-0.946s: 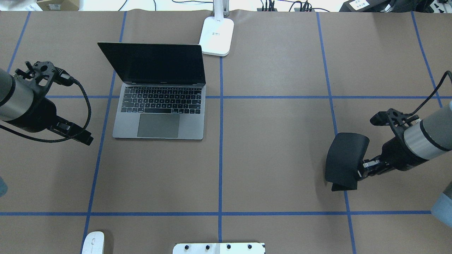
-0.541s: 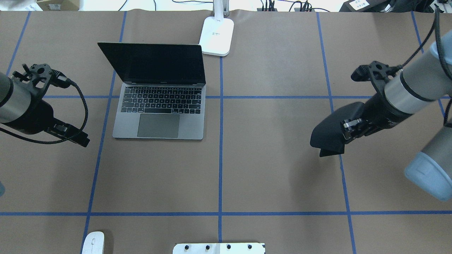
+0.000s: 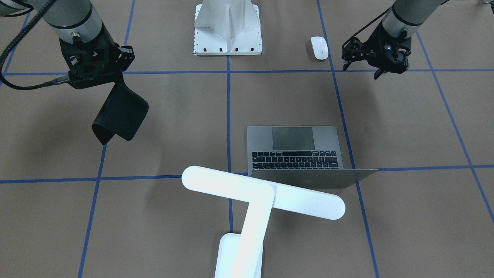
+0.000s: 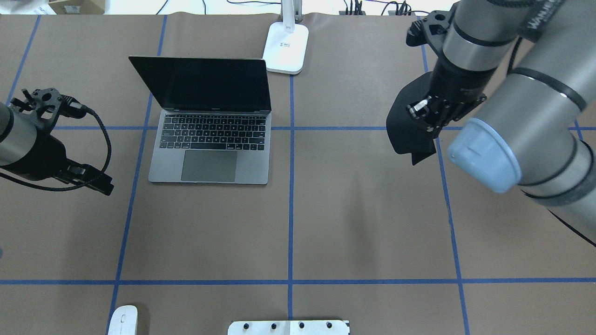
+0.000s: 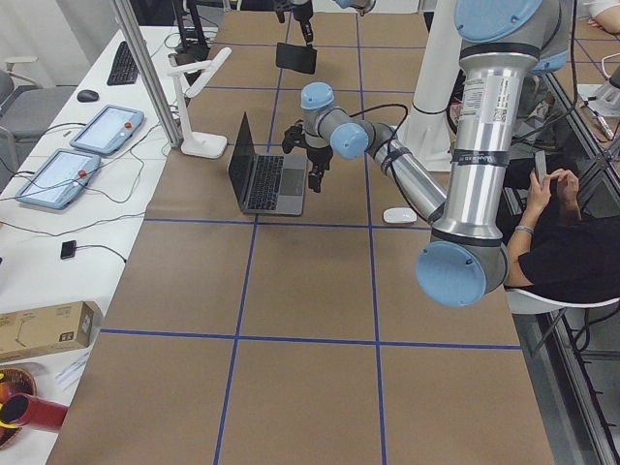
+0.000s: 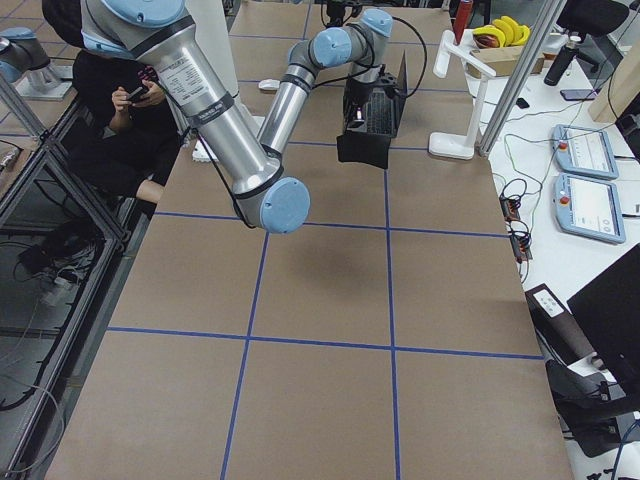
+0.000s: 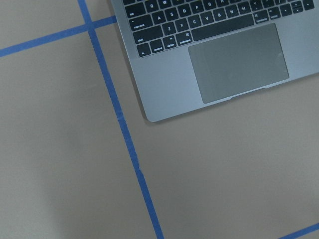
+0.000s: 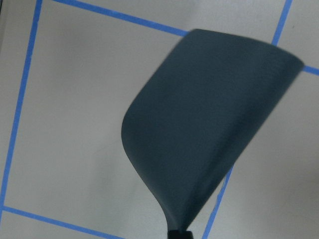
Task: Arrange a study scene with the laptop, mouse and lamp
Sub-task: 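Lift the mouse pad and carry it beside the laptop with the right gripper, then release the pad with the right gripper while the left gripper reaches the white mouse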
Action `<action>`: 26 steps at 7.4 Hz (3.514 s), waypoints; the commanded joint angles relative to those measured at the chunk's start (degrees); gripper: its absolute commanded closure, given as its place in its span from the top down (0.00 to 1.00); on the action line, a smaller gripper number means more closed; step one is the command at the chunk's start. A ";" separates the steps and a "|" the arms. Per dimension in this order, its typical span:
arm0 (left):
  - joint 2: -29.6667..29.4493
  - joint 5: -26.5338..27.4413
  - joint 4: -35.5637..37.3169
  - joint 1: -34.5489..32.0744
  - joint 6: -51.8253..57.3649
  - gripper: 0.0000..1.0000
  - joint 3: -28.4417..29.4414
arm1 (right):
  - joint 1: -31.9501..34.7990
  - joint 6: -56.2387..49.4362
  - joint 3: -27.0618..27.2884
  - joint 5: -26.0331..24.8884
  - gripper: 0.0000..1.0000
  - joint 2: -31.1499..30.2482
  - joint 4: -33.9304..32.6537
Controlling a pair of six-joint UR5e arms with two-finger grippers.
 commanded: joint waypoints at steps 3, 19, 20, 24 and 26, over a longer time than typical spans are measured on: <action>4.11 0.32 -4.61 0.13 -7.49 0.99 0.10 | 0.91 -3.87 -14.34 0.19 0.12 12.36 1.66; 8.42 0.58 -6.65 7.75 -13.64 0.99 -0.34 | 1.88 -4.74 -9.53 3.44 1.00 4.05 11.58; 8.60 0.67 -6.66 9.78 -13.73 0.99 0.36 | 2.41 -4.75 -9.44 3.88 1.00 3.77 11.61; 13.59 1.02 -13.48 19.09 -25.05 0.99 0.19 | 2.15 -6.06 -8.12 3.00 1.00 -0.01 11.96; 15.90 4.25 -18.51 26.80 -34.16 0.99 0.46 | 2.24 -6.07 -7.51 2.83 1.00 -0.63 11.87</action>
